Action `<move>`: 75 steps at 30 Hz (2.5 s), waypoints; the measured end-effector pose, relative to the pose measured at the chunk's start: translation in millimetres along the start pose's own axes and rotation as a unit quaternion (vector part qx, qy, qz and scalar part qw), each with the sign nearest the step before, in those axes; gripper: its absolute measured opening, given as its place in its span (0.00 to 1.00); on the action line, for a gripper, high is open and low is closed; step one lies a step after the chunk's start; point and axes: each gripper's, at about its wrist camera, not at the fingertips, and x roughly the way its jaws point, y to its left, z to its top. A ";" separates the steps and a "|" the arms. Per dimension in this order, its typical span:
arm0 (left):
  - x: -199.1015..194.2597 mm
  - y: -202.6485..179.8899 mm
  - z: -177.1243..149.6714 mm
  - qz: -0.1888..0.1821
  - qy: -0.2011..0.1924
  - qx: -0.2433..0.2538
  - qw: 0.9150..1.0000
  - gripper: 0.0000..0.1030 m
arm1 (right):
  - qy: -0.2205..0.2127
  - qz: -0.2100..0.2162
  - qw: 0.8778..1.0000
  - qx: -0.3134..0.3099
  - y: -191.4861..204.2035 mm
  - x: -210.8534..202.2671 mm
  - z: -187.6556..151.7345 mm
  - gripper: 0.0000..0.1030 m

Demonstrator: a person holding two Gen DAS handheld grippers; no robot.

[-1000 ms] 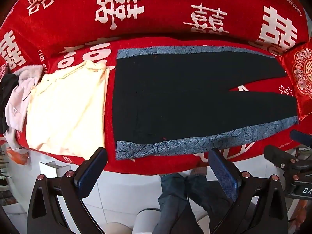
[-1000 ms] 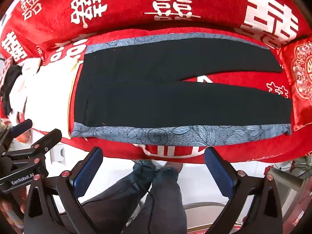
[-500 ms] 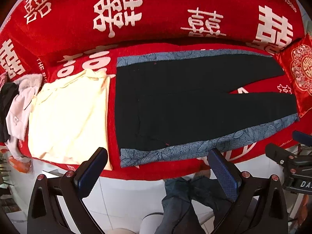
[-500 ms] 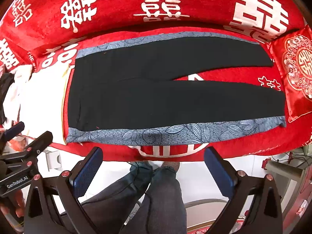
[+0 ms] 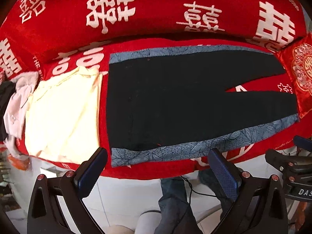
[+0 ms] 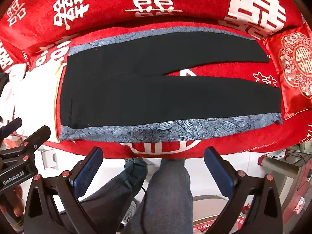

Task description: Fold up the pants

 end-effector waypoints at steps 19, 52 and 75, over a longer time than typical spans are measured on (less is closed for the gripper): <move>77.0 -50.1 -7.8 0.031 0.060 -0.124 0.990 1.00 | 0.072 0.026 0.992 -0.103 -72.5 76.2 33.0 1.00; 139.7 19.2 -45.5 -0.032 0.028 -0.147 0.988 1.00 | 0.059 0.158 0.984 -0.057 -13.0 154.0 -1.4 1.00; 178.7 70.7 -90.6 -0.201 0.023 -0.248 0.947 0.91 | 0.089 0.406 0.893 0.170 -22.8 238.7 -33.1 0.56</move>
